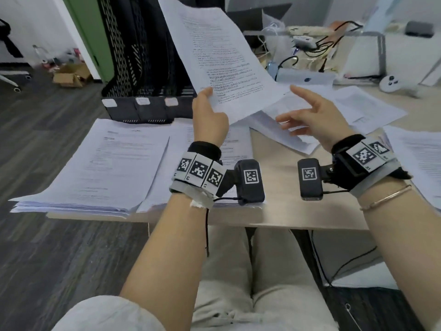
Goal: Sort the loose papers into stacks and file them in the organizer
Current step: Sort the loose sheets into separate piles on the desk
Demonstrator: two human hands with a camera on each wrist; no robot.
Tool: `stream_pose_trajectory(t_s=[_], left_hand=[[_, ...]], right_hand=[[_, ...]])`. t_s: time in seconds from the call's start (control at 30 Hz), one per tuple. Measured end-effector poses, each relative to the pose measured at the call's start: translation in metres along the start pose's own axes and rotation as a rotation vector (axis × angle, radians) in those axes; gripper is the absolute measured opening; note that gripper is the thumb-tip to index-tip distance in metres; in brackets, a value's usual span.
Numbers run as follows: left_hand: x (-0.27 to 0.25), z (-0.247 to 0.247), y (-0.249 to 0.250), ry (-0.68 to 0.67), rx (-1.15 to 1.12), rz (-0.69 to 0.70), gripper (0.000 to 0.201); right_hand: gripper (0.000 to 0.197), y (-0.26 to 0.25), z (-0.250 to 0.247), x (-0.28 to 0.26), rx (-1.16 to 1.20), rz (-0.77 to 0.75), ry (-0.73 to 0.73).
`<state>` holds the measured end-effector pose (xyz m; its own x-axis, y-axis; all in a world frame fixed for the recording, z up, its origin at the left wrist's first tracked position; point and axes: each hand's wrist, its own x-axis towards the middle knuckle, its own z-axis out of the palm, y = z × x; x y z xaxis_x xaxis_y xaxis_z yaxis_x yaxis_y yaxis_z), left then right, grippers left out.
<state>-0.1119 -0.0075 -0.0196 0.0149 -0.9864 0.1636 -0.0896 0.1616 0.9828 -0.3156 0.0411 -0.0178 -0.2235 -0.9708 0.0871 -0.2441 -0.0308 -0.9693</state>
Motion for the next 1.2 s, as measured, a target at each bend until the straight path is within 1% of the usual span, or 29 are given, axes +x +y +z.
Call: stream_pose_trajectory(t_s=[0.07, 0.2, 0.4, 0.47, 0.57, 0.67, 0.73, 0.8, 0.9, 1.07, 1.2], left_hand=[[-0.004, 0.022, 0.005, -0.062, 0.016, 0.027, 0.063], [-0.013, 0.06, 0.012, -0.139, 0.017, 0.082, 0.064], [-0.031, 0.113, 0.015, -0.305, 0.064, 0.104, 0.067], [-0.038, 0.13, 0.016, -0.358, 0.082, 0.118, 0.068], [-0.052, 0.153, 0.017, -0.443, 0.07, 0.134, 0.067], [-0.065, 0.175, 0.02, -0.531, 0.074, 0.177, 0.066], [-0.074, 0.187, 0.021, -0.572, 0.084, 0.204, 0.064], [-0.082, 0.199, 0.022, -0.603, 0.075, 0.216, 0.063], [-0.09, 0.215, 0.022, -0.654, 0.077, 0.201, 0.063], [-0.099, 0.246, 0.024, -0.69, 0.043, 0.133, 0.059], [-0.102, 0.27, 0.025, -0.698, 0.058, 0.084, 0.058]], right_hand=[[0.054, 0.003, -0.018, -0.008, -0.013, 0.013, 0.016], [0.051, 0.011, -0.05, -0.024, -0.028, 0.037, 0.043], [0.049, 0.022, -0.088, -0.042, 0.0, 0.062, 0.103], [0.042, 0.027, -0.101, -0.047, 0.007, 0.065, 0.165], [0.03, 0.035, -0.123, -0.056, 0.041, 0.074, 0.322], [0.027, 0.04, -0.147, -0.07, 0.054, 0.069, 0.45], [0.028, 0.04, -0.16, -0.08, 0.04, 0.076, 0.469], [0.031, 0.039, -0.17, -0.09, 0.007, 0.084, 0.439], [0.036, 0.039, -0.184, -0.103, -0.039, 0.079, 0.446], [0.038, 0.04, -0.21, -0.12, 0.02, 0.019, 0.632], [0.037, 0.032, -0.227, -0.132, 0.033, -0.01, 0.673]])
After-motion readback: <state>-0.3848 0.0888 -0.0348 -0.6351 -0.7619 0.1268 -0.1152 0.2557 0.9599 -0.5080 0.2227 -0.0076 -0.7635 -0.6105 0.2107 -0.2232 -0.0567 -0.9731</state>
